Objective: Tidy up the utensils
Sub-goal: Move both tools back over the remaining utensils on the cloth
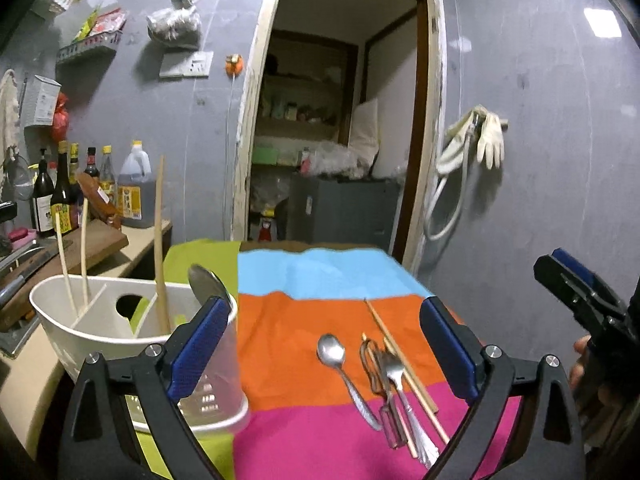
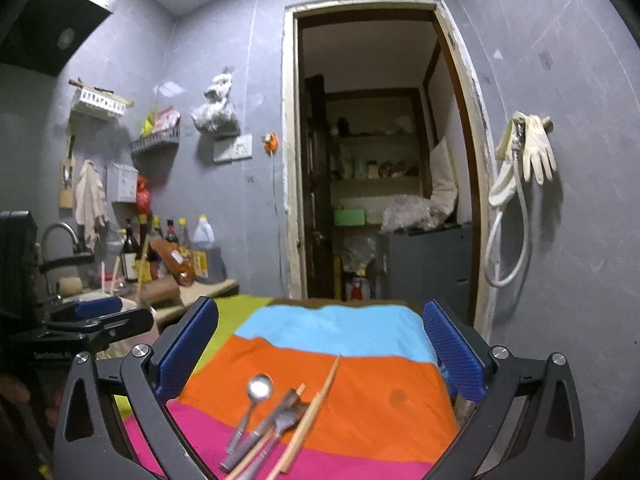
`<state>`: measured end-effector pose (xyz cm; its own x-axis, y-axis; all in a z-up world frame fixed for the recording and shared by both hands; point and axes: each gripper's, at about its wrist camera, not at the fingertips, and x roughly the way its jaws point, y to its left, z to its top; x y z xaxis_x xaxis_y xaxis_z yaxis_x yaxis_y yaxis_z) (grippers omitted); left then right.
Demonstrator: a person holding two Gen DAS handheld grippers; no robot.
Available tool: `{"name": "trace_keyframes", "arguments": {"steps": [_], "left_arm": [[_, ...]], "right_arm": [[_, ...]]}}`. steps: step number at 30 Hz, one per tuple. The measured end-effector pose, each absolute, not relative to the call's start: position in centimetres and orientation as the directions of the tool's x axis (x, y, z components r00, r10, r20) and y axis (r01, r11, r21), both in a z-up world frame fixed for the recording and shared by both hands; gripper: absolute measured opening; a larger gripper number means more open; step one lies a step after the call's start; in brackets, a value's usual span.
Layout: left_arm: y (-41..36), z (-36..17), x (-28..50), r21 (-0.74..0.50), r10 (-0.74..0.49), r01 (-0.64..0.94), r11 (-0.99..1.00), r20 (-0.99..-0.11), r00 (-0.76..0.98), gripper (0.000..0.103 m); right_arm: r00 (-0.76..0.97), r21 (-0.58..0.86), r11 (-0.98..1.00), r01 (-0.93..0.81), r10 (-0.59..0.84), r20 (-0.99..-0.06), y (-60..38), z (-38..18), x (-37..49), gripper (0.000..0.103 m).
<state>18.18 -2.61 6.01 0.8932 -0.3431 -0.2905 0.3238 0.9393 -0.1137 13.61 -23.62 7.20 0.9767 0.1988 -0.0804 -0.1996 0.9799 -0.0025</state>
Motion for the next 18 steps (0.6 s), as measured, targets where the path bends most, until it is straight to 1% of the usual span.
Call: {"name": "trace_keyframes", "arguments": {"steps": [6,11,14,16,17,18], "left_arm": [[-4.2,4.0,19.7,-0.091,-0.316,0.306,0.948,-0.401,0.86,0.094],[-4.5,2.7,20.9,-0.126,-0.329,0.306,0.944,-0.462,0.823,0.094],[-5.0,2.2,21.6,-0.102,-0.318,0.309,0.945,-0.49,0.811,0.094],[-5.5,1.9,22.2,-0.084,-0.31,0.312,0.946,-0.511,0.802,0.093],[-5.6,1.7,22.5,-0.083,-0.308,0.312,0.947,-0.522,0.795,0.091],[-5.7,1.5,22.8,-0.085,-0.308,0.312,0.946,-0.534,0.787,0.089]], "right_arm": [[0.973,0.006,0.987,-0.159,0.158,-0.17,-24.8,5.7,15.1,0.103],[0.952,0.024,0.99,-0.137,0.139,-0.273,-25.4,4.5,17.2,0.103],[0.932,0.044,0.988,-0.148,0.154,-0.329,-25.8,3.8,18.4,0.103],[0.914,0.065,0.985,-0.161,0.174,-0.366,-26.0,3.3,19.2,0.1],[0.897,0.078,0.982,-0.169,0.186,-0.401,-26.1,3.0,19.9,0.096],[0.888,0.086,0.982,-0.17,0.19,-0.419,-26.2,2.9,20.2,0.094]]}}
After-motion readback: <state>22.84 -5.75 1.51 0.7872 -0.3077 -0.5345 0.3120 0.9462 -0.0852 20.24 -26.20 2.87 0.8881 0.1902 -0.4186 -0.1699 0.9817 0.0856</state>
